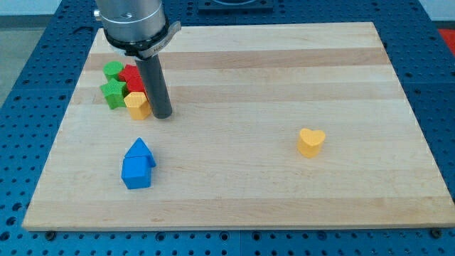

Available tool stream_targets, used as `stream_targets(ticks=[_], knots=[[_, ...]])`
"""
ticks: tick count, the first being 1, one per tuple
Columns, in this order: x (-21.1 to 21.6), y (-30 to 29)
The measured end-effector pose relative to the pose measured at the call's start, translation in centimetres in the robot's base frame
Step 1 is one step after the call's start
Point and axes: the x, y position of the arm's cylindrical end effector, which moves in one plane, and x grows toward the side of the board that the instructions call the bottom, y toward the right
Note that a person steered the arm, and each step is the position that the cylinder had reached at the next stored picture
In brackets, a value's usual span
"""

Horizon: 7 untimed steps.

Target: Move the blue blocks towards the bottom center

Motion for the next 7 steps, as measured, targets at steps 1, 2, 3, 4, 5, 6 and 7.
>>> stream_targets(ticks=[1,2,3,4,5,6,7], knots=[[0.2,2.1],[1.2,2.8],[3.4,0.9],[6.4,-0.3],[7.5,-5.3],[7.5,-10.9],[8.1,-15.4]])
